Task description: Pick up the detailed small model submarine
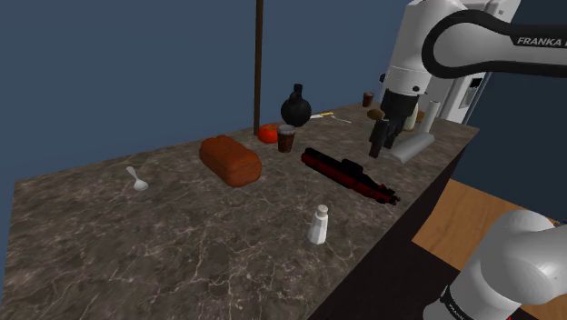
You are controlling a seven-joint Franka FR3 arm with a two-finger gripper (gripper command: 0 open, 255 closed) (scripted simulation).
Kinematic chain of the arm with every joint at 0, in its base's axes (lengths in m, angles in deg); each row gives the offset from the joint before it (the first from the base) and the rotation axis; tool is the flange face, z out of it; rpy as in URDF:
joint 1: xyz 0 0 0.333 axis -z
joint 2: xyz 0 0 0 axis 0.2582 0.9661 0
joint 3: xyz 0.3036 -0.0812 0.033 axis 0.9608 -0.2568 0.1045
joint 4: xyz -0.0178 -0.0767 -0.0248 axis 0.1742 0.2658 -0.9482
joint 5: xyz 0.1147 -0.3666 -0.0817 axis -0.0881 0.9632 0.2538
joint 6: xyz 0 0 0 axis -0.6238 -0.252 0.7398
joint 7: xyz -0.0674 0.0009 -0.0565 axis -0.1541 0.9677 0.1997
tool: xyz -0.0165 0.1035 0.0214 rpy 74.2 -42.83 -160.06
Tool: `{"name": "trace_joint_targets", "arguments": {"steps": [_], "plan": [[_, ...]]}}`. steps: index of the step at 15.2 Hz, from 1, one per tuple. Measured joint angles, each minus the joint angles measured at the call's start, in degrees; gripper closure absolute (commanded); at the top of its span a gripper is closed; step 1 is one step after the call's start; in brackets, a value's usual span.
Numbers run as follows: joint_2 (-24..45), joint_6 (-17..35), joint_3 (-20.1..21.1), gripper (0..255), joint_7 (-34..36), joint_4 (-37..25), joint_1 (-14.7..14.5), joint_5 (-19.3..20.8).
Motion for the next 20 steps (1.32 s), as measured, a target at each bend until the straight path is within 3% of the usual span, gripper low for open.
{"name": "trace_joint_targets", "arguments": {"steps": [4,13,20], "plan": [[2.49,2.79,-1.37,0,-1.43,0.70,0.64,0.46],[18.29,14.28,-7.28,0,-8.00,-2.00,3.11,1.42],[29.69,20.05,-10.80,0,-12.75,-6.39,4.43,0.35]]}}
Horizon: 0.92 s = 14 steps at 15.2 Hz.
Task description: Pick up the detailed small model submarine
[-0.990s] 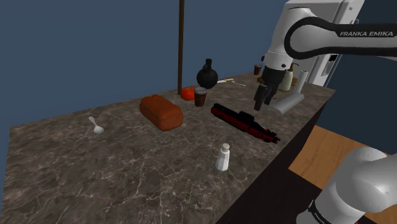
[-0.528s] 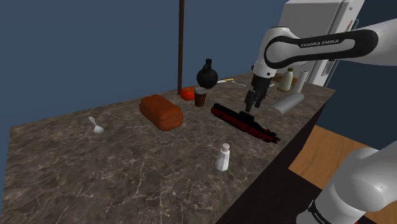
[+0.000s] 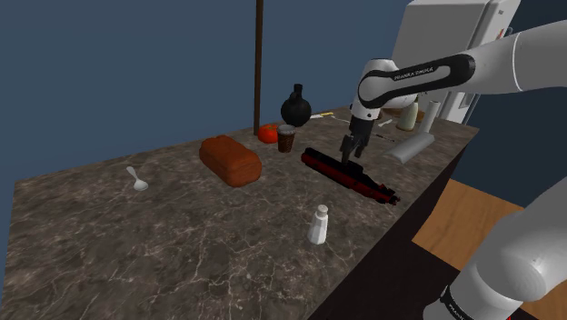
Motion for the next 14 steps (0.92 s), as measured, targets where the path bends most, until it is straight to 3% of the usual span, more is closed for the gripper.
{"name": "trace_joint_targets", "arguments": {"steps": [7,8,14], "plan": [[2.13,5.25,-0.38,0,-0.99,3.24,0.13,-0.37],[2.21,5.51,-0.39,255,-1.02,3.41,0.13,-0.39],[2.24,5.72,-0.40,255,-1.04,3.55,0.13,-0.41]]}}
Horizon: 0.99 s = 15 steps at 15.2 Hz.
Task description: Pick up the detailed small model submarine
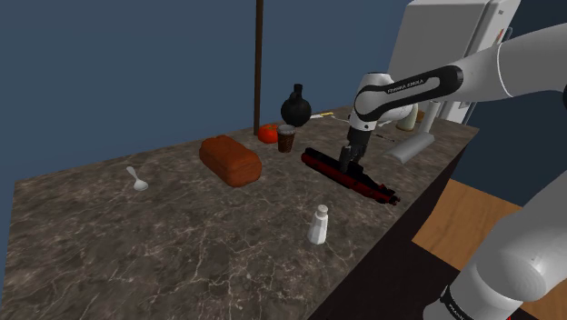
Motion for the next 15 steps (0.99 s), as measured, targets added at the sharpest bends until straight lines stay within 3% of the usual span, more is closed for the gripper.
{"name": "trace_joint_targets", "arguments": {"steps": [5,15], "plan": [[-0.02,-0.32,0.04,255,0.09,-0.24,-0.03,0.01],[-2.36,-7.80,0.14,255,0.76,-5.37,0.05,0.51]]}}
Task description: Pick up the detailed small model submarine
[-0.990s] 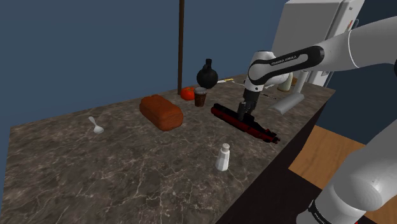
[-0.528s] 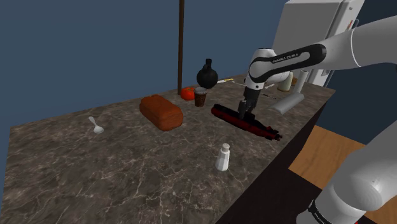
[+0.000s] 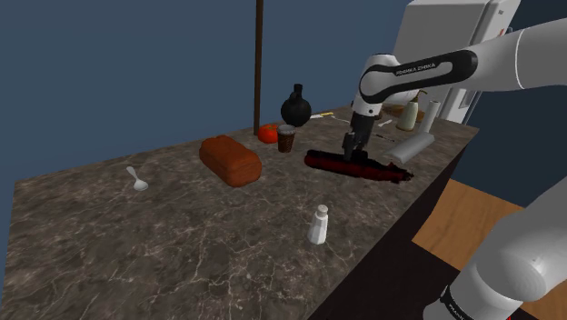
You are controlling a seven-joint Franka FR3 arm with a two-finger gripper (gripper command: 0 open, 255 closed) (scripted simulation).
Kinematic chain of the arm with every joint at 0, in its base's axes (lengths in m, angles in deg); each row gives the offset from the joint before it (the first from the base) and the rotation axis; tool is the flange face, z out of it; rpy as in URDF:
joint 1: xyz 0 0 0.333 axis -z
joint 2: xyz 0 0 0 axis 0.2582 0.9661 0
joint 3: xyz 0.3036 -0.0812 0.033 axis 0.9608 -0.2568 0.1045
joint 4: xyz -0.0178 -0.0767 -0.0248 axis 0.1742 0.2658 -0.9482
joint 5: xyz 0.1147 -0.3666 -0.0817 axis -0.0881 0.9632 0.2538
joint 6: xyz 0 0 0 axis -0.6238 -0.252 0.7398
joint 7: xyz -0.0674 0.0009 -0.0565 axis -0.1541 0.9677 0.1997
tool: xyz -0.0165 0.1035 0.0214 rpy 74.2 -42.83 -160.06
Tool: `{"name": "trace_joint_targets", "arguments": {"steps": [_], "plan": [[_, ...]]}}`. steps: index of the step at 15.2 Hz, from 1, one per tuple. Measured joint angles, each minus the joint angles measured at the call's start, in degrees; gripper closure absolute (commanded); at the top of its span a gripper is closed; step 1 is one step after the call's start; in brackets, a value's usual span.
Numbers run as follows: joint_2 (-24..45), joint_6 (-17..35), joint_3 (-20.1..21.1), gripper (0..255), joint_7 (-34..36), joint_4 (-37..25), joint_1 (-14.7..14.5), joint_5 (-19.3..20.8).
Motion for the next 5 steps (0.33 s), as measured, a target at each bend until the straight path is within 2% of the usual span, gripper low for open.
{"name": "trace_joint_targets", "arguments": {"steps": [5], "plan": [[-0.61,-3.50,0.08,255,0.34,-2.91,-0.02,0.12]]}}
